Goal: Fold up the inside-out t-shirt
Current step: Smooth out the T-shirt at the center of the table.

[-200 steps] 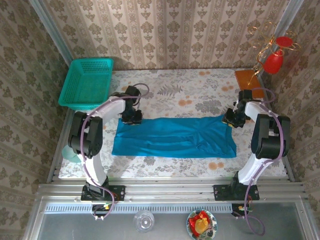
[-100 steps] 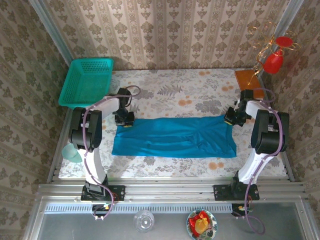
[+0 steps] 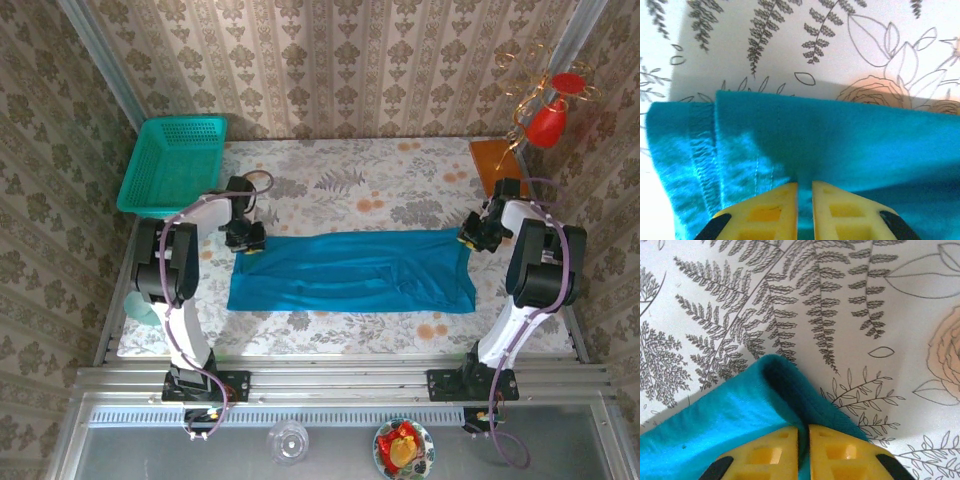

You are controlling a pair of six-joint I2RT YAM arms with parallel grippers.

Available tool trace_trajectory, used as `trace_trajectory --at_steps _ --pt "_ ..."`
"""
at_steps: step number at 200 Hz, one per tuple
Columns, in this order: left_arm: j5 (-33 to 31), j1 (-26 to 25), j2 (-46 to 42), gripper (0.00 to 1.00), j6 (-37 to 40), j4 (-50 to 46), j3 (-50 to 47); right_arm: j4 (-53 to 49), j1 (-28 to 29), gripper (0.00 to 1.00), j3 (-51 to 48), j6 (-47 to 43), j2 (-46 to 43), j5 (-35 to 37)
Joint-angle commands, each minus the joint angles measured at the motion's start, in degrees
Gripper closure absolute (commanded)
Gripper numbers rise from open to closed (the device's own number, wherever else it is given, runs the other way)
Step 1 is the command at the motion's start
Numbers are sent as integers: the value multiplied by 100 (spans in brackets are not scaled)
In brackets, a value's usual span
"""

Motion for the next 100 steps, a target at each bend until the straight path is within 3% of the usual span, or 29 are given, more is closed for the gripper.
trace_trajectory --at_steps 1,38,69,100 --pt "-79 44 -640 84 -30 -210 61 -450 62 70 -44 110 -760 -105" --pt "-71 10 -1037 84 -4 -467 -243 -837 690 68 -469 263 -1782 -410" --pt "24 -33 -1133 84 -34 -329 -468 -796 1931 70 -959 724 -2273 -724" --pt "200 -61 -977 84 29 -190 -455 -112 3048 71 -1637 1442 -2257 -831"
